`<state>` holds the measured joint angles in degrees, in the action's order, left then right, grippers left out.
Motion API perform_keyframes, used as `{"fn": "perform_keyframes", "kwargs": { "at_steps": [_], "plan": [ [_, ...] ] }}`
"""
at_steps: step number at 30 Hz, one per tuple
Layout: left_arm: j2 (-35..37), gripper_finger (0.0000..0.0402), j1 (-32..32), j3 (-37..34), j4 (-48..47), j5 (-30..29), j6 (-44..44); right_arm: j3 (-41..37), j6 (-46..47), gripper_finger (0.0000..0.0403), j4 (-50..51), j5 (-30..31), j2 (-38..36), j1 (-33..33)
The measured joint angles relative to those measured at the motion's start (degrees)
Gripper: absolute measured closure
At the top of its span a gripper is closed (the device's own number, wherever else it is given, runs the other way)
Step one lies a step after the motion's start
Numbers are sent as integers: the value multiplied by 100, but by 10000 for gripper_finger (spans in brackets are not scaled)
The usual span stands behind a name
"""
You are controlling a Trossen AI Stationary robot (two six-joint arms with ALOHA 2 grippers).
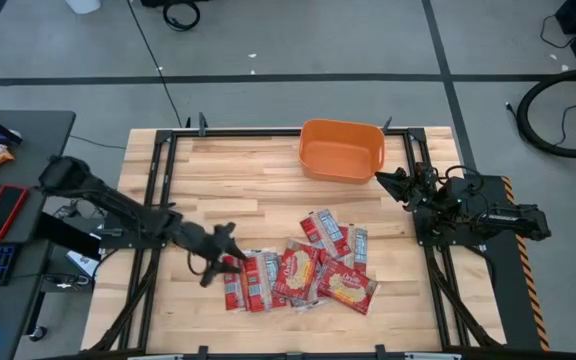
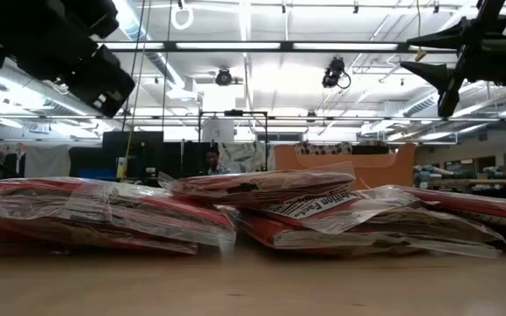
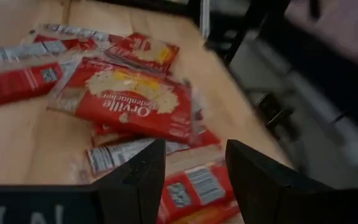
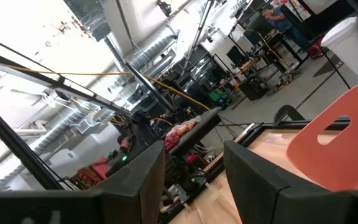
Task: Sort popcorn bags into baskets
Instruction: Put the red popcorn bag into the orange bin
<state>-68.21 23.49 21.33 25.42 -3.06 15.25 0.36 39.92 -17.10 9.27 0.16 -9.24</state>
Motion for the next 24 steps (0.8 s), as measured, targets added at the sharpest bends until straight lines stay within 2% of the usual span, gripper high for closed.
{"fn": "perform_keyframes", "kwargs": {
  "at_steps": [4,10,13,19,24],
  "plan": [
    [-835,230,166,800,-787,-591,-1003,0,0,233,0,-1,0,0],
    [-1996,230,183,1856,-1396,-788,-2375,-1,0,233,2,-1,0,-1],
    [-2367,230,195,2285,-1813,-970,-2835,0,0,233,0,-1,0,1],
    [-2939,206,347,2947,-2386,-1882,-3970,0,0,233,0,-1,0,-1],
    [-3300,179,499,3127,-2289,-2301,-5547,-2,0,233,0,0,0,-1]
  ]
}}
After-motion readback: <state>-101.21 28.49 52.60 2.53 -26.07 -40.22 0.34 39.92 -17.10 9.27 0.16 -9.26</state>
